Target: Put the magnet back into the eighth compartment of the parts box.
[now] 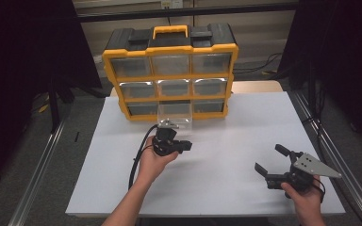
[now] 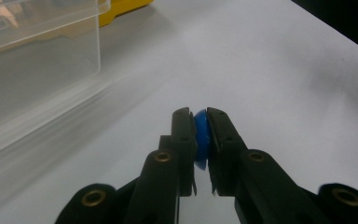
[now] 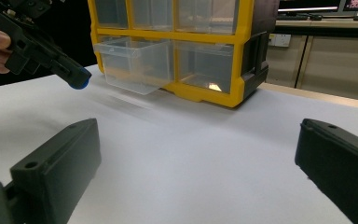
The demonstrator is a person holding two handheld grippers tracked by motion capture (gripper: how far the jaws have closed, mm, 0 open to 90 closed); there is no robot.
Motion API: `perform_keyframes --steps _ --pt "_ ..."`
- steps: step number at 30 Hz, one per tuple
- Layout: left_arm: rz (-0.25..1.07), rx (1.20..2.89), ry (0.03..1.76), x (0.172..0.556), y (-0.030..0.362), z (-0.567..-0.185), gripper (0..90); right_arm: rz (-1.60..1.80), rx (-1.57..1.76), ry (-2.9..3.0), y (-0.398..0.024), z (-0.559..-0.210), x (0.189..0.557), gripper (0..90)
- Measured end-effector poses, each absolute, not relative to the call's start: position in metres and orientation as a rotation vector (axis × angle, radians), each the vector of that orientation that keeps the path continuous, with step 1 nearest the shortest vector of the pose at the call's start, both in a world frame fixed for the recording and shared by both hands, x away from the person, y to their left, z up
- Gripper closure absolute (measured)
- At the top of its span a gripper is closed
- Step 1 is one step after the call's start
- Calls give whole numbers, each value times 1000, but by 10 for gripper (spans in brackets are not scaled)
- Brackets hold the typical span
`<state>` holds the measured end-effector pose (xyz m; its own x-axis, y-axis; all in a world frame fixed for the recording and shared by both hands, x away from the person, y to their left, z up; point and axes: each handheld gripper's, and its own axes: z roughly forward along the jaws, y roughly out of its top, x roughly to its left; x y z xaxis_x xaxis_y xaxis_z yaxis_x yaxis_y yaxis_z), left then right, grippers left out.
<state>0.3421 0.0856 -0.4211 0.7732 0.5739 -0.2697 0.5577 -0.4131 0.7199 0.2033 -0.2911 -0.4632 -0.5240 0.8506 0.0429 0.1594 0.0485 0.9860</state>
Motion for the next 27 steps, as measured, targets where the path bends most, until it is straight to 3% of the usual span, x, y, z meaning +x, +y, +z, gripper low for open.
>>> perform_keyframes --steps 27 --pt "36 2117 850 357 88 -400 823 1527 1018 1747 -292 -463 203 0"
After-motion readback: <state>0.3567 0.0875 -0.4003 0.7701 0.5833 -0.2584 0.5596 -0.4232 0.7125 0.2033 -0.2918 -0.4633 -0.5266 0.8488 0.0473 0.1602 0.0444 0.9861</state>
